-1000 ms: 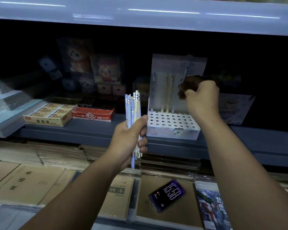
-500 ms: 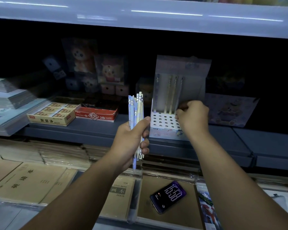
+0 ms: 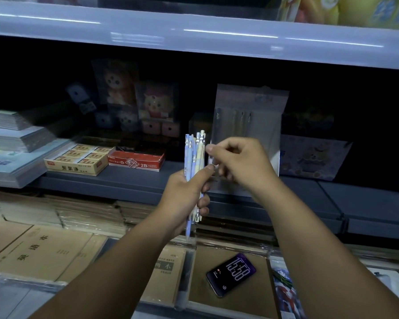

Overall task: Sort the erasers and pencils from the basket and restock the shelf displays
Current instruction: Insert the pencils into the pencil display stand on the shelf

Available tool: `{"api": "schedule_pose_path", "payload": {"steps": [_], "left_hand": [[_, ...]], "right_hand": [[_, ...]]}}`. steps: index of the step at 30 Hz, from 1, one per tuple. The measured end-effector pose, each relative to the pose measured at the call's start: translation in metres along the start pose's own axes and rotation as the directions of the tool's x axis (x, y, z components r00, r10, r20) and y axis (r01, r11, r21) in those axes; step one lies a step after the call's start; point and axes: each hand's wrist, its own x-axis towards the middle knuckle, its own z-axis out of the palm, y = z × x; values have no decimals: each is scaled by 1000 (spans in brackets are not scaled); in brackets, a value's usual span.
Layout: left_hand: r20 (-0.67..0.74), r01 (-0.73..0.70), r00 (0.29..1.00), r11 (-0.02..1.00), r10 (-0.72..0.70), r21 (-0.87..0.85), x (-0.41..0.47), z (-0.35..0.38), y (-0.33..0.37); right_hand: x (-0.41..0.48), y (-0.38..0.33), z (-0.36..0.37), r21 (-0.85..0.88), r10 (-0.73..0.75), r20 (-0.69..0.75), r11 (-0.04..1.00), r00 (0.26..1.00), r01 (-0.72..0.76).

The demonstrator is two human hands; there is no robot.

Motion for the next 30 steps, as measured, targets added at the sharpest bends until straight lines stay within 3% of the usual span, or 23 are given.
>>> {"api": "schedule_pose_path", "payload": {"steps": [3,9,14,20,30], "left_hand": [[-1,-1,1000,1000,1,26,-3,3,1],[-8,-13,1000,993,14,120,-8,6,0],[26,-2,1000,997,0,77,-10,9,-2],[16,82,997,996,-81,-37,-9,14,5],[-37,106,993,981,-113,-161,-4,11,7]], "right_hand": [[-8,-9,2,36,68,96,997,993,-72],[-11,-10,2,-94,135,23,987,991,-133],[-14,-11,2,134,273,-6,953,962,-270],[-12,-5,-2,361,281,35,891,959,-274],[-11,-1,1,455,212,77,862,974,-223]]}}
